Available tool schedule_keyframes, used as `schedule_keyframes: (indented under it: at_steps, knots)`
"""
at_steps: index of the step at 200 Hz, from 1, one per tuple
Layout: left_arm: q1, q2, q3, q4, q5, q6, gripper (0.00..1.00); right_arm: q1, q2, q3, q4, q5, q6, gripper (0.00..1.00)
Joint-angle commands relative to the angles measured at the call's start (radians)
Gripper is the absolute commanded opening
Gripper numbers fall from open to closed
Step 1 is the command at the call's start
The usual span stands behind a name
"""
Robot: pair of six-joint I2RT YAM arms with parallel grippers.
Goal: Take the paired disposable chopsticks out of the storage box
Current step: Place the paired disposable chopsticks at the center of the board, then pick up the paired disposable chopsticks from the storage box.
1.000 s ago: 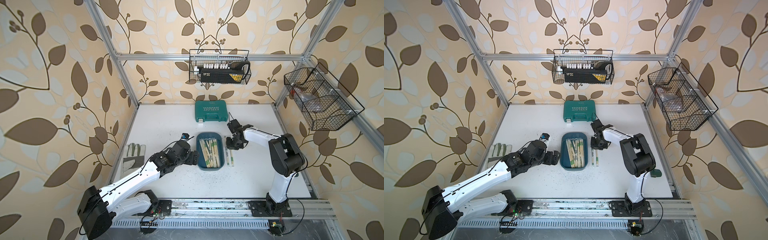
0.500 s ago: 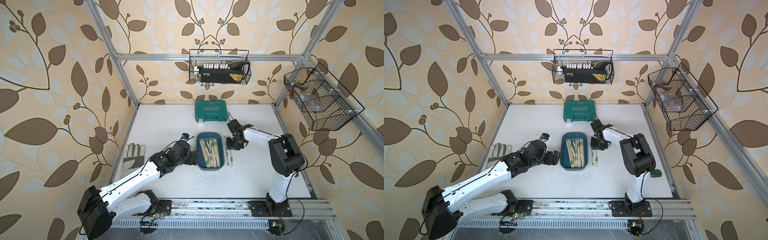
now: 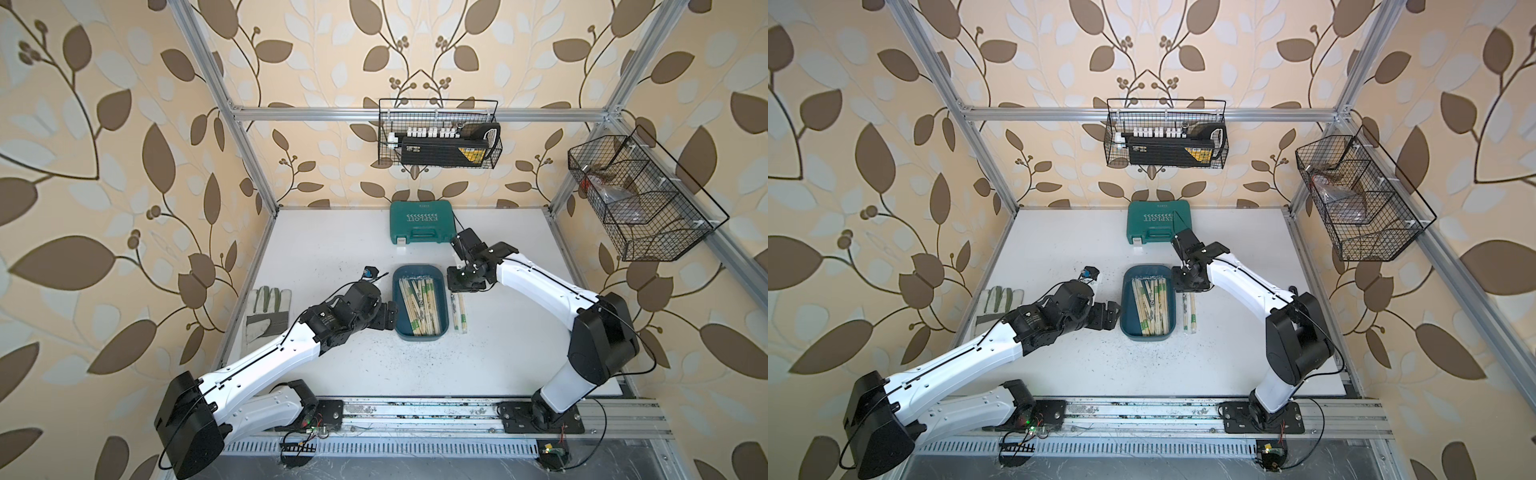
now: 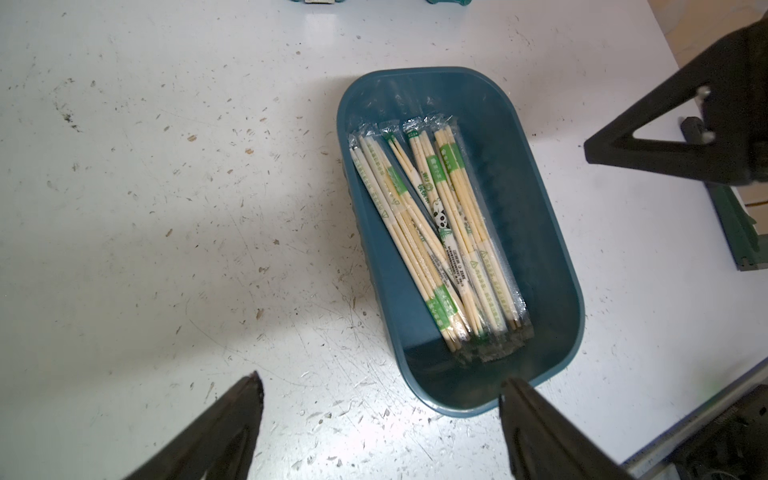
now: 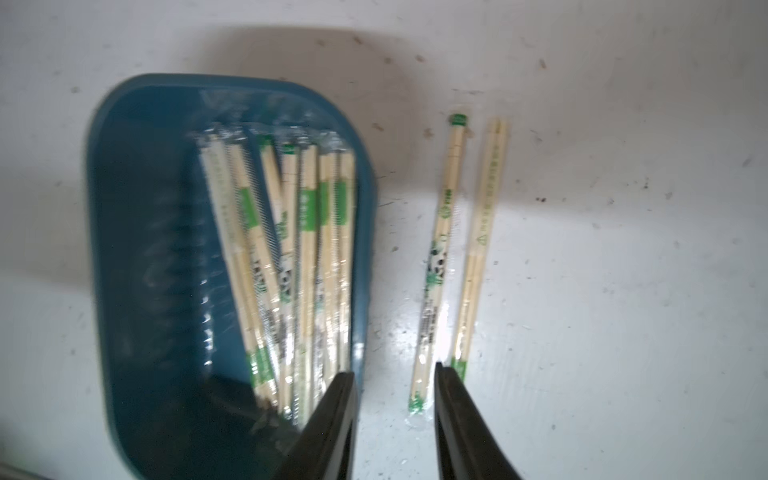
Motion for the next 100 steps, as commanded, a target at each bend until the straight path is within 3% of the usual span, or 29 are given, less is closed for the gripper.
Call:
schedule_keyframes:
  at_steps: [1,51,100]
  knots:
    - [-0.008,-0.002,0.013,0.023,-0.021,0.024,0.91,0.081,0.007,0.051,-0.032,0.051,0.025,0.33]
    - [-0.008,-0.005,0.019,0.006,-0.026,0.025,0.89,0.168,0.183,0.156,-0.019,0.067,0.052,0.3]
    - [-0.008,-0.012,0.018,-0.007,-0.026,0.022,0.9,0.168,0.331,0.245,-0.018,0.042,0.064,0.29]
